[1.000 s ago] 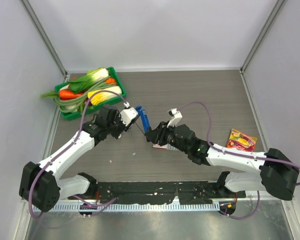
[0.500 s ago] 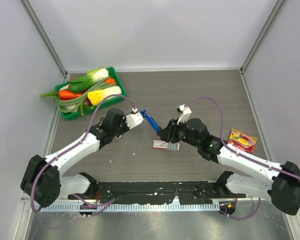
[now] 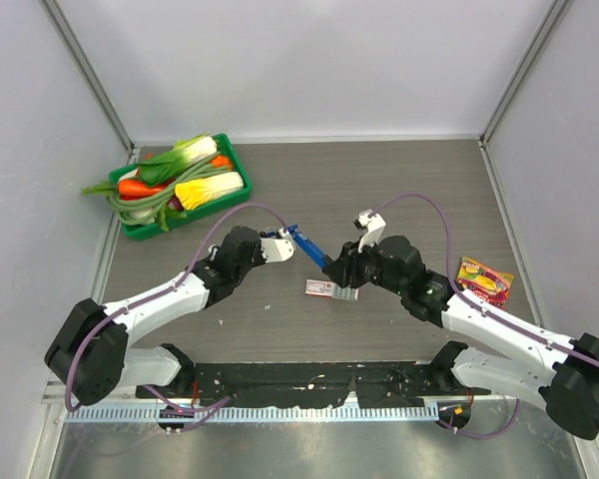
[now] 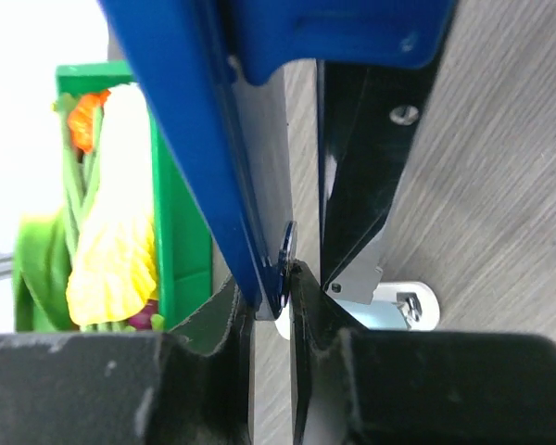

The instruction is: Unload the staples from the stapler

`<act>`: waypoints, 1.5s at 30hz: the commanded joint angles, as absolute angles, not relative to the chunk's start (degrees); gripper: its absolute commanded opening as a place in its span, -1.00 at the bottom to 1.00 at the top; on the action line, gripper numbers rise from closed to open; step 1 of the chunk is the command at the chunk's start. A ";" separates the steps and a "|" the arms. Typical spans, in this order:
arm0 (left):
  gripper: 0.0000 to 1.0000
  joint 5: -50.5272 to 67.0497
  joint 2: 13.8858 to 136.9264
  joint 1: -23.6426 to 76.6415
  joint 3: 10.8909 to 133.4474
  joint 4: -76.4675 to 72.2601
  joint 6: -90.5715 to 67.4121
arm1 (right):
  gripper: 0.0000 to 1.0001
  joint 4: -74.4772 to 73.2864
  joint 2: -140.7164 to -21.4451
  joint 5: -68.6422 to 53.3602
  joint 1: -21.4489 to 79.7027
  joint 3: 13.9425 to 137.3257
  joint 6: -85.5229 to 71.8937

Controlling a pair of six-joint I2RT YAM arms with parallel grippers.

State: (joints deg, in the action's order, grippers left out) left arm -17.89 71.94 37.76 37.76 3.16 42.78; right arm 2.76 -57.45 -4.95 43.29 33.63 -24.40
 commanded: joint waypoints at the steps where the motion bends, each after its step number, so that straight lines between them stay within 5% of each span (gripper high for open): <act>1: -1.00 -27.68 73.04 41.48 33.14 -10.25 55.54 | -0.98 6.86 -53.09 4.49 41.31 35.95 -15.67; 14: -1.00 -34.01 72.07 45.78 25.06 -30.22 64.41 | -0.98 8.69 -51.41 0.81 41.40 35.07 -3.52; 36: -1.00 -40.69 75.06 59.15 15.55 -66.79 90.70 | -0.99 12.64 -51.16 -5.19 41.57 37.45 -4.22; 40: -1.00 -42.01 76.28 57.39 16.80 -52.85 84.56 | -0.98 9.86 -54.31 -2.54 41.48 37.96 -5.27; 45: -1.00 -38.84 76.56 59.77 12.48 -76.12 93.60 | -0.98 13.44 -51.95 -1.86 41.75 37.09 -8.09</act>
State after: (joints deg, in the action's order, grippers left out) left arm -47.99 77.10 55.61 13.21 -61.19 88.18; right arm -7.38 -54.98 -9.58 42.44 33.19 0.32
